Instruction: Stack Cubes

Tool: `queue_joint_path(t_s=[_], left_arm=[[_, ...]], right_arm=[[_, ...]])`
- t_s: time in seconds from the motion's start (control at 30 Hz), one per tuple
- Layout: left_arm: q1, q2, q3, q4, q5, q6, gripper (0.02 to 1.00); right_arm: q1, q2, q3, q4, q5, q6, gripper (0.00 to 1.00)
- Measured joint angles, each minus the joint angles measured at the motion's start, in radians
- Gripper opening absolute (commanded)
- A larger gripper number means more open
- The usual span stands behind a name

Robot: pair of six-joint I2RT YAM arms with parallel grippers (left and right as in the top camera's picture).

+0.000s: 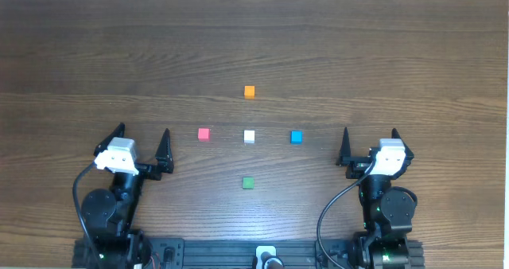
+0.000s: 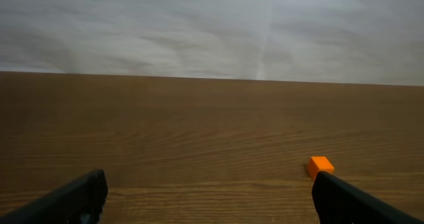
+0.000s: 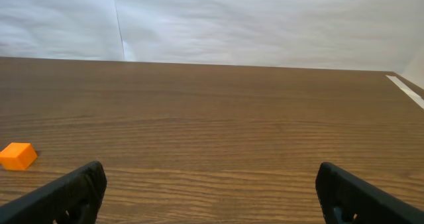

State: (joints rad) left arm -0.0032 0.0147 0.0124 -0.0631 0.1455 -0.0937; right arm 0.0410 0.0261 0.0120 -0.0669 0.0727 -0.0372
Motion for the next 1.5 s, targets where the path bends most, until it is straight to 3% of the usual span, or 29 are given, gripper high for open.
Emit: queue_joint_path(t_s=[0.37, 0.53, 0.7, 0.9, 1.2, 1.5], left_arm=[[0.0, 0.0, 0.0, 0.0, 0.001, -0.002, 1.0], [-0.008, 0.052, 0.006, 0.024, 0.034, -0.102, 0.998], [-0.061, 0.296, 0.137, -0.062, 0.12, -0.198, 0.998], [-0.175, 0.679, 0.5, -0.294, 0.177, -0.234, 0.998], [-0.322, 1.198, 0.844, -0.512, 0.095, -0.275, 0.998], [-0.362, 1.508, 0.87, -0.524, 0.017, -0.353, 0.982]], right_arm=[[0.0, 0.0, 0.0, 0.0, 0.0, -0.001, 0.993], [0.0, 0.0, 0.0, 0.0, 0.0, -0.001, 0.991], [0.0, 0.0, 0.0, 0.0, -0.003, -0.001, 0.993], [0.0, 0.0, 0.0, 0.0, -0.004, -0.001, 0.991], [0.0, 0.0, 0.0, 0.0, -0.004, -0.001, 0.991], [0.0, -0.001, 0.0, 0.0, -0.003, -0.001, 0.993]])
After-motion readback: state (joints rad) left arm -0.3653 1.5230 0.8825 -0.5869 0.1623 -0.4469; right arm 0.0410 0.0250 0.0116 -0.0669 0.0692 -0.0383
